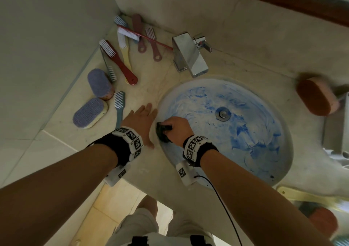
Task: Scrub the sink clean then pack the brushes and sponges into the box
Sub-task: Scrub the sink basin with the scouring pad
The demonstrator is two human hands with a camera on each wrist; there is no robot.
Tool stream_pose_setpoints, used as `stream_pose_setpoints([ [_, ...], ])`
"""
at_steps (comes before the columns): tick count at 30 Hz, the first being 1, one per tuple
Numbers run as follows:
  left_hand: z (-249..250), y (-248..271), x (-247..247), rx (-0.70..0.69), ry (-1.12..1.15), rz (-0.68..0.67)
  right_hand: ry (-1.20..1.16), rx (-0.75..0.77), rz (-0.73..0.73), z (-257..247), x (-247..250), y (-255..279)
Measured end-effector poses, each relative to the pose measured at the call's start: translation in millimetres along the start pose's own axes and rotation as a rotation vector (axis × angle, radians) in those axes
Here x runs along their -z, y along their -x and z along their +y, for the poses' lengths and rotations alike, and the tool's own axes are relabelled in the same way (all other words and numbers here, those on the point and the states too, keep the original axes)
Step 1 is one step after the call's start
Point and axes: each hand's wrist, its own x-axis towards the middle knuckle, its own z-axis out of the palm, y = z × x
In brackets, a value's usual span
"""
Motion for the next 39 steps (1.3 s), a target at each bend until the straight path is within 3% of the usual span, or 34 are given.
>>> stream_pose_setpoints([
  [6, 3.5, -0.2, -2.8, 0.036, -0.039, 0.032, -0.065, -0.03, 0.05, 0.7, -3.7, 4.1],
  [13, 1.9, -1.5, 0.6, 0.049, -0.075, 0.022, 0.117, 0.0, -0.21, 22.5, 2.6, 42.0],
  [20, 0.7, -2.8, 1.3, 0.052, -0.081, 0.021, 0.113, 0.037, -0.173, 5.1, -3.4, 26.4],
  [30, 3.0, -4.3, 6.4, 0.06, -0.069, -0.018, 0.207, -0.015, -0.35, 19.2, 14.2, 46.5],
  [39, 0.6, -4.6, 5.2, 0.053, -0.07, -0.007, 0.112, -0.105, -0.132, -2.5, 11.9, 29.4],
])
